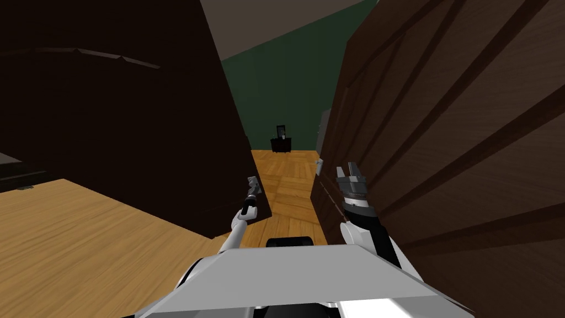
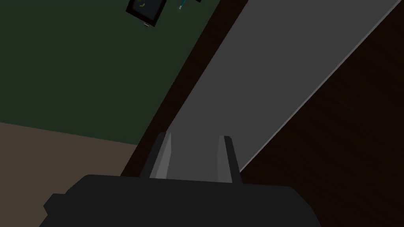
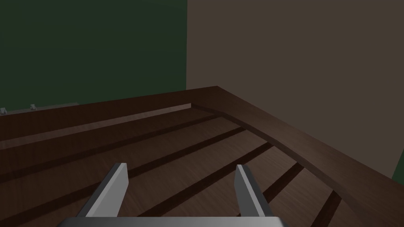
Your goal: Push the door open
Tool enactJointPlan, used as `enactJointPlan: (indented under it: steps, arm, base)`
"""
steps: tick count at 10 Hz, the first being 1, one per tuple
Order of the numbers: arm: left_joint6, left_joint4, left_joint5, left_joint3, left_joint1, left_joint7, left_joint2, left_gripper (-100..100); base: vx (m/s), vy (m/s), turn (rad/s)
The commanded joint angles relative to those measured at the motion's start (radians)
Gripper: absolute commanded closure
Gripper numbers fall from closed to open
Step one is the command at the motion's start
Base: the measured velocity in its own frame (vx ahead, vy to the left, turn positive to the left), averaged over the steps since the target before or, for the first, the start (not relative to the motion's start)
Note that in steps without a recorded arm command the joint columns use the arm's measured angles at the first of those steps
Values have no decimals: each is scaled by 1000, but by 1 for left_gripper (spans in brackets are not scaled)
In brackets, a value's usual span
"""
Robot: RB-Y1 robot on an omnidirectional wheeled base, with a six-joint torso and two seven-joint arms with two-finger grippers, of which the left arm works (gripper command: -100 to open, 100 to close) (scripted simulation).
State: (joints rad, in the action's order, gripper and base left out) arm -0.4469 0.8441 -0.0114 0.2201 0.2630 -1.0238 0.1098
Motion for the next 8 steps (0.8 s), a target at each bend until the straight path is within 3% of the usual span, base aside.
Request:
enactJointPlan:
  steps: [1, 8]
  arm:
    - [-5, -8, -15, 1, 11, 45, -4, -100]
    - [-4, -30, -93, 2, 56, 232, -39, -100]
  base:
    - [-84, 3, 44]
    - [-89, 8, 24]
